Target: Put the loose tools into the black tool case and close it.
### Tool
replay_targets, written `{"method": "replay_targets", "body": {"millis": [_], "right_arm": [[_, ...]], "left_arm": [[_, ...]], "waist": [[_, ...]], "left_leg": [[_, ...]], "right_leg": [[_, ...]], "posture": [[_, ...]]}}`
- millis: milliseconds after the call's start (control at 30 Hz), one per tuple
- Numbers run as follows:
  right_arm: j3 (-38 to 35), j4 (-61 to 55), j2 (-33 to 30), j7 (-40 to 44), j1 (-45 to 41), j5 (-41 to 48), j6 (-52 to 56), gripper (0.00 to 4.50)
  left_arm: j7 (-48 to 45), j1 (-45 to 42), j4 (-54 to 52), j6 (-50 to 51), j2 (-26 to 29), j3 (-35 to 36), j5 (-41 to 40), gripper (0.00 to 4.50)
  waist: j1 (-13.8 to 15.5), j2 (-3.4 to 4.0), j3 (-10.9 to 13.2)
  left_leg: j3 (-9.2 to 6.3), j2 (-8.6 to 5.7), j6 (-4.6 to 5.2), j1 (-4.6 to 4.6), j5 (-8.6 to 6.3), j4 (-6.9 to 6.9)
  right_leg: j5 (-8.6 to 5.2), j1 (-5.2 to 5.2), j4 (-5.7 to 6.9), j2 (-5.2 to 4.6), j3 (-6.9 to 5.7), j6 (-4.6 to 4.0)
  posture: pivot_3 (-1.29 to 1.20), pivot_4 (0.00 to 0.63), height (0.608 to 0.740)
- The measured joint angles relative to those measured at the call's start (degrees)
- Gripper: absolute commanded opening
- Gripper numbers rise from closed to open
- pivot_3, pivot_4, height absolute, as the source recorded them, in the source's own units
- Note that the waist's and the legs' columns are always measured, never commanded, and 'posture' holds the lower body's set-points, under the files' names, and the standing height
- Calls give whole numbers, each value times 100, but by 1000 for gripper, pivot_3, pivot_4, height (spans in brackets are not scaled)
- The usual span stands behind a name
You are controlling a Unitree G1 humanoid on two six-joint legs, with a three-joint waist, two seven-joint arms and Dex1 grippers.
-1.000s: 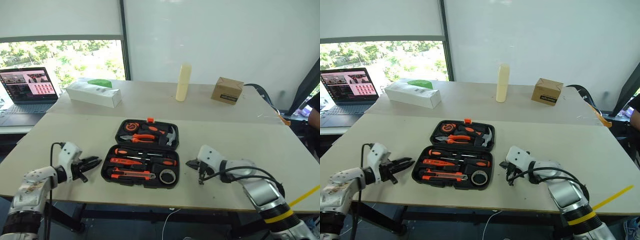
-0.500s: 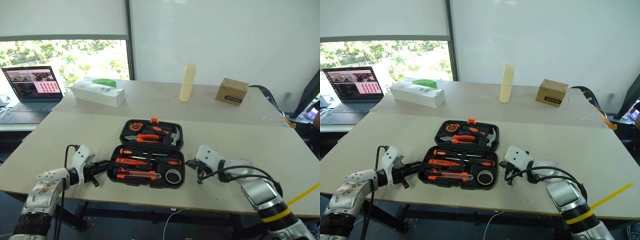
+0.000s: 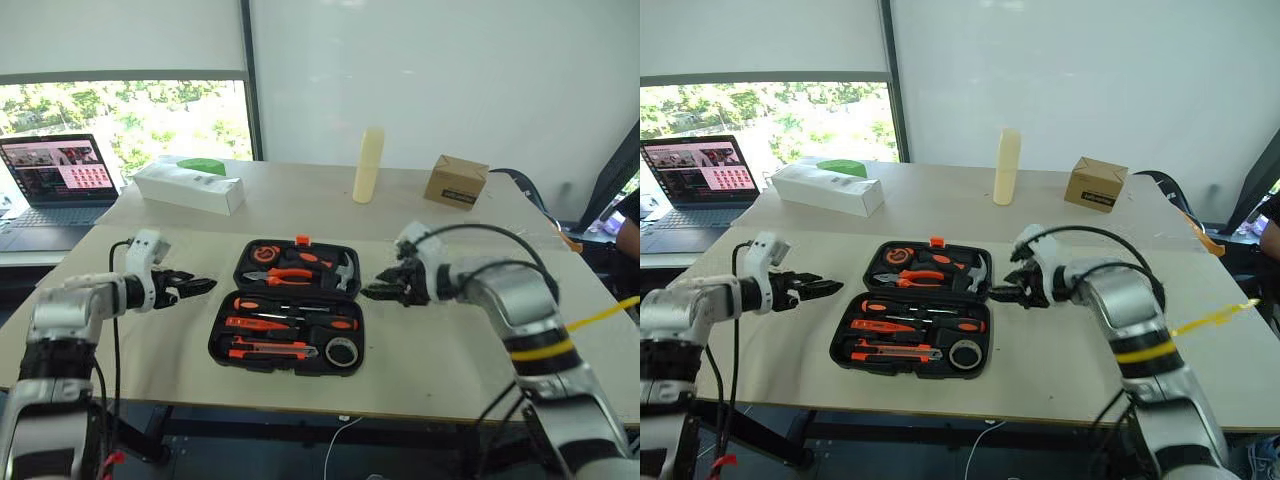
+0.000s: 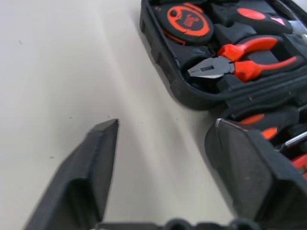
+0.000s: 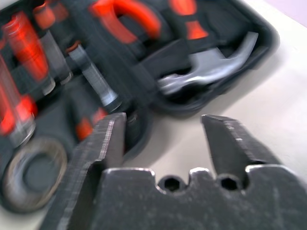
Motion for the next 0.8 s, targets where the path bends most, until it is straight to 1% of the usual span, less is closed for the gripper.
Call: {"method": "replay_targets", "body": {"millis": [33,167,200,333,467,533,567,600,633,667,767,800], "right_arm": [[1,316,86,-132,-219,-20,117,4198],[3,1086,303,-429,-681,-107,307,4198],[0,1472,441,-560,-834,-162,276,4198],[-5,2220,845,-819,-1115,-229,160,4198],[18,2721,963,-863,-1274,-324,-22,4198],[35,2885,1025,-863,-1292,-362,-90,3685],[34,2946,1047,-864,-1309,-379,-117,3502],[34,3056,1089,-871,-1371,-398,-166,3180],[36,3168,1135,-882,-1437,-436,-223,2779],[37,3243,1148,-885,-1475,-455,-254,2410],[7,3409,1164,-885,-1541,-451,-335,1587],[5,3531,1186,-917,-1623,-463,-364,1135]], "left_arm": [[63,-187,155,132,-139,-53,2,4168],[236,-600,595,269,-379,-233,123,4168],[360,-757,819,217,-464,-253,215,4168],[683,-1076,1280,51,-778,-254,341,4168],[823,-1174,1618,-147,-859,-248,451,4168],[853,-1240,1730,-172,-880,-244,473,4168],[871,-1259,1775,-189,-884,-239,496,4168],[897,-1283,1832,-229,-893,-227,519,3658],[943,-1307,1870,-303,-932,-205,537,3399],[968,-1336,1924,-334,-959,-190,542,2999],[982,-1366,1996,-375,-995,-153,538,2128],[973,-1403,2045,-376,-1023,-135,537,1683]], "waist": [[-2,0,0],[-39,0,0],[-48,0,0],[-73,0,0],[-109,0,0],[-116,0,0],[-125,0,0],[-135,0,0],[-137,0,0],[-136,0,0],[-141,1,0],[-141,1,0]], "left_leg": [[0,-1,-27,-12,16,-1],[1,-6,-31,-35,18,-3],[3,-9,-31,-37,18,-5],[8,-9,-32,-50,19,-10],[10,-9,-34,-52,19,-9],[10,-9,-35,-52,20,-9],[11,-9,-36,-51,21,-8],[11,-9,-40,-50,23,-8],[10,-8,-43,-49,26,-8],[9,-8,-43,-49,26,-7],[9,-9,-43,-44,26,-7],[9,-8,-44,-44,27,-7]], "right_leg": [[3,-5,-2,0,-2,5],[3,-24,-15,-4,0,13],[2,-28,-15,-7,0,15],[2,-46,-16,-7,1,16],[2,-50,-12,-7,3,16],[3,-50,-11,-8,3,16],[3,-50,-7,-8,4,16],[3,-50,-6,-8,5,16],[3,-50,-2,-8,5,16],[3,-49,0,-8,5,16],[3,-47,4,-9,6,15],[3,-46,5,-9,6,15]], "posture": [[0,150,740],[0,150,740],[0,150,740],[0,150,740],[0,150,740],[0,150,740],[0,150,740],[0,150,740],[0,150,740],[0,150,740],[0,150,740],[0,150,740]]}}
